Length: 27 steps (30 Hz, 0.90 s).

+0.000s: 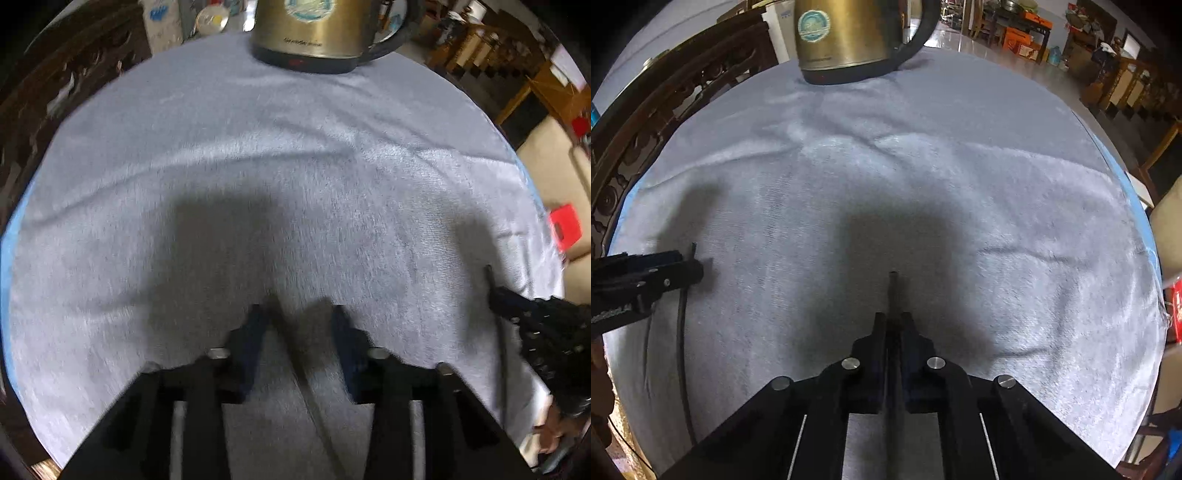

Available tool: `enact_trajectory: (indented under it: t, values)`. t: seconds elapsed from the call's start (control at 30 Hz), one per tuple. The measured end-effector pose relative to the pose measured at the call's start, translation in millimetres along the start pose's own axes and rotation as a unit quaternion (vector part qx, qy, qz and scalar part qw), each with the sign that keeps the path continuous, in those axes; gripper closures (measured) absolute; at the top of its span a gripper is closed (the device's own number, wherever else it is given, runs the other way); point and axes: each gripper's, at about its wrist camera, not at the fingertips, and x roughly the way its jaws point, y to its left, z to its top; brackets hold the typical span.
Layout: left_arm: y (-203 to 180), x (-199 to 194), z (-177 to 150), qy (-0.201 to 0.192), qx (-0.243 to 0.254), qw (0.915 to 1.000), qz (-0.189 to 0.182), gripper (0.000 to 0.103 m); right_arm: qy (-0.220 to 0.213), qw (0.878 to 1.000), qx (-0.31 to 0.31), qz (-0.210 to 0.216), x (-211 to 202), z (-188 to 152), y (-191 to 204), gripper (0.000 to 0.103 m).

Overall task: Organize utensils
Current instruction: 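Lift the chopstick with the left tool while the right tool grasps the other chopstick, then raise both held chopsticks and carry them toward the holder cup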

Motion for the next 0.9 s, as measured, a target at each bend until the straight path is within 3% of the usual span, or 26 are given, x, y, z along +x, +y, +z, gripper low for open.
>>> enact_trajectory:
  t: [0.07, 0.17, 0.3, 0.47, 0.53, 0.57, 0.6, 0.63, 0.67, 0.9]
  values:
    - [-1, 0, 2, -0.007, 0.011, 0.9999, 0.004, 0.094, 0.007, 1.0, 0.008, 0.005, 0, -1, -7, 0.096]
    - [1, -4, 0, -0.013, 0.023, 0.9996, -0.011, 0.095, 0.021, 1.0, 0.002, 0.008, -2, -4, -15, 0.096]
    - [-10, -4, -1, -0.017, 0.083, 0.9964, -0.004, 0.095, 0.044, 0.999, 0.001, 0.006, -1, -8, -21, 0.095]
    - [-9, -7, -6, -0.001, 0.112, 0.9935, -0.02, 0.095, 0.056, 0.998, 0.006, 0.022, -4, -11, -23, 0.094]
    - [-10, -9, -8, 0.006, 0.115, 0.9933, -0.016, 0.091, 0.067, 0.997, 0.019, 0.036, -4, -10, -29, 0.092]
    - [-10, -12, -10, 0.01, 0.116, 0.9931, -0.012, 0.083, 0.074, 0.996, 0.025, 0.046, -5, -10, -34, 0.089]
    - [-11, -13, -11, 0.012, 0.119, 0.9928, -0.008, 0.073, 0.078, 0.995, 0.031, 0.053, -6, -11, -38, 0.081]
    - [-11, -19, -18, 0.013, 0.12, 0.9926, -0.006, 0.069, 0.077, 0.995, 0.03, 0.053, -8, -12, -39, 0.072]
    - [-13, -20, -24, 0.012, 0.121, 0.9926, -0.004, 0.067, 0.075, 0.996, 0.026, 0.05, -9, -14, -40, 0.07]
    - [-2, -20, -28, 0.032, 0.103, 0.9941, 0.008, 0.067, 0.078, 0.997, -0.018, 0.015, -8, -22, -27, 0.069]
